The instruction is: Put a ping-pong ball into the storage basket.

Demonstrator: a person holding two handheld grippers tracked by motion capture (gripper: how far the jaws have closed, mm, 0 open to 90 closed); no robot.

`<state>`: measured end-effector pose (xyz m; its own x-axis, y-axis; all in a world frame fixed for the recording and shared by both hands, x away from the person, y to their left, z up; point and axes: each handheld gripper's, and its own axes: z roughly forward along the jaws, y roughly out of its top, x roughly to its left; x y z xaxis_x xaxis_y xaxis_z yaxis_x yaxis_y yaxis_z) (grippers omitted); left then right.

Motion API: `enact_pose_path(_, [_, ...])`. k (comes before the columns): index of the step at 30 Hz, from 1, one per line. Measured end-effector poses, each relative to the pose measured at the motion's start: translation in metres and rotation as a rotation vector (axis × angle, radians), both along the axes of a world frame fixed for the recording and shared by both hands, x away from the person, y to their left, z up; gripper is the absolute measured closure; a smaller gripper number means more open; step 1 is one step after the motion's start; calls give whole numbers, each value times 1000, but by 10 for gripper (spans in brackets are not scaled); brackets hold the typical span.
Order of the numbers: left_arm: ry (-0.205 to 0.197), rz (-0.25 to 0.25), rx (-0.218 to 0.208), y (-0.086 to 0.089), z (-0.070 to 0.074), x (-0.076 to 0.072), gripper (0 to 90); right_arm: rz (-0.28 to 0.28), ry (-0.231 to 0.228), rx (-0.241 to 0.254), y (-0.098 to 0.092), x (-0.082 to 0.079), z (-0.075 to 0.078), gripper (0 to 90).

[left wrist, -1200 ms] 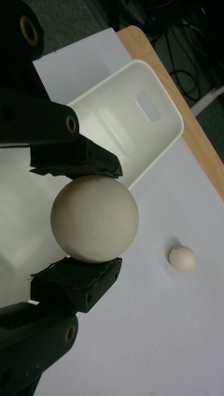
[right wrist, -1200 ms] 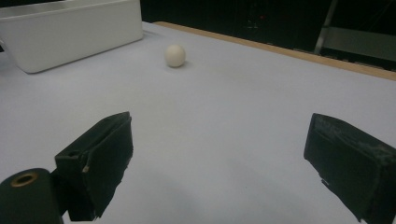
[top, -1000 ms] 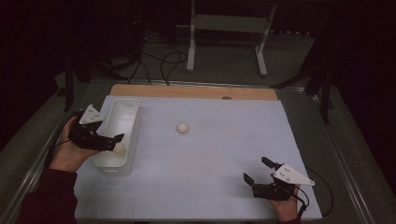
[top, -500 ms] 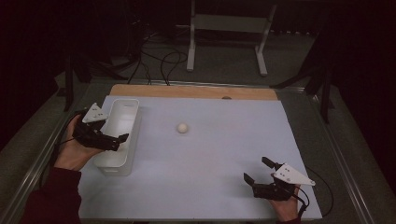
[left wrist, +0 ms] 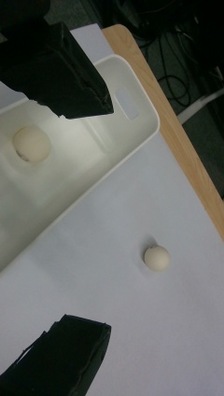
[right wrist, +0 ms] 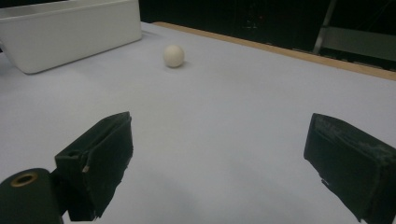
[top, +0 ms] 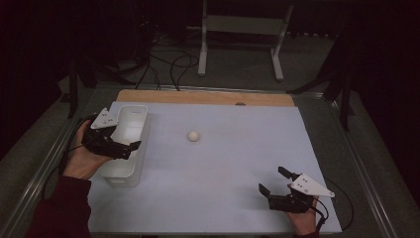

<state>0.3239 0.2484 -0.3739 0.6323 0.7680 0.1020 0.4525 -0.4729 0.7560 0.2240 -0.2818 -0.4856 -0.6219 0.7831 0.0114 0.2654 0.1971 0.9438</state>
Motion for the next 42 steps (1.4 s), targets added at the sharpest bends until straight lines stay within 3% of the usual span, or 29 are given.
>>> enact_pose_path(26, [-19, -54, -33, -27, 5, 8, 0, -1, 3, 4, 0, 0, -1, 79])
enact_pose_path(42, [-32, -90, -30, -49, 10, 14, 0, -1, 2, 4, -1, 0, 0, 79])
